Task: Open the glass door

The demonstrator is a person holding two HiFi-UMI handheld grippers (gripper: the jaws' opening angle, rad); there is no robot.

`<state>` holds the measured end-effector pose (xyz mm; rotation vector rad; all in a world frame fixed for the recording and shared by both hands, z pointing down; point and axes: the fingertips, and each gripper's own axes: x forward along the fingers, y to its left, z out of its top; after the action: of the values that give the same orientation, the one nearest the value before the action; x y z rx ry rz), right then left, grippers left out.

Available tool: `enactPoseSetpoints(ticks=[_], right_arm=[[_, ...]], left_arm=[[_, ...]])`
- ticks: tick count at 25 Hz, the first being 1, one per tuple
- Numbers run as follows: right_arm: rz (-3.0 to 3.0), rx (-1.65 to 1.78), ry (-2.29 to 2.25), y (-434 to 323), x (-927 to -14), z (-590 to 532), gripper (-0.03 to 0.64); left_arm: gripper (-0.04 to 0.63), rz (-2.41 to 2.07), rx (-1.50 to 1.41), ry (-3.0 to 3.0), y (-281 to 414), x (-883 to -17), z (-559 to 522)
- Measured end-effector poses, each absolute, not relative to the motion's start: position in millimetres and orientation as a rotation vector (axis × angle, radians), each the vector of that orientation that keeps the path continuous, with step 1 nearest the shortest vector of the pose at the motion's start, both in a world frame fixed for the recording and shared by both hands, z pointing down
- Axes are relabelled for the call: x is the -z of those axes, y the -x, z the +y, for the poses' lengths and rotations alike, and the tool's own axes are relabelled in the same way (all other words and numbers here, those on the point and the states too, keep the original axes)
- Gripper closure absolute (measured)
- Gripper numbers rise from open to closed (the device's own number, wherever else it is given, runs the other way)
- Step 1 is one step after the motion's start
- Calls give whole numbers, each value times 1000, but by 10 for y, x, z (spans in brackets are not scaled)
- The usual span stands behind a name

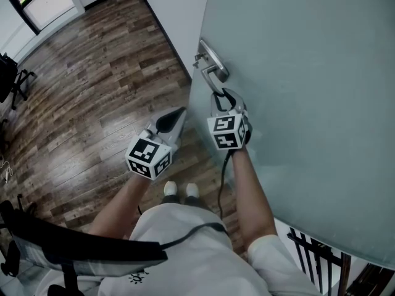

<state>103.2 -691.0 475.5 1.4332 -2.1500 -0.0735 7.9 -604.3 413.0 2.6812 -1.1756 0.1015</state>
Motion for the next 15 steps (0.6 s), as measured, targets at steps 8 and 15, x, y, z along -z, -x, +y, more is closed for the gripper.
enactPoseSetpoints(ticks=[8, 15], right_arm=[[-2141, 72, -1449, -1030, -4783, -6936, 495], [-2123, 73, -1470, -1041, -4817, -6969, 495]], left_arm=[[594, -1189, -110, -2678, 32, -4192, -5991], [594, -1201, -108, -2675, 145, -4228, -5957]])
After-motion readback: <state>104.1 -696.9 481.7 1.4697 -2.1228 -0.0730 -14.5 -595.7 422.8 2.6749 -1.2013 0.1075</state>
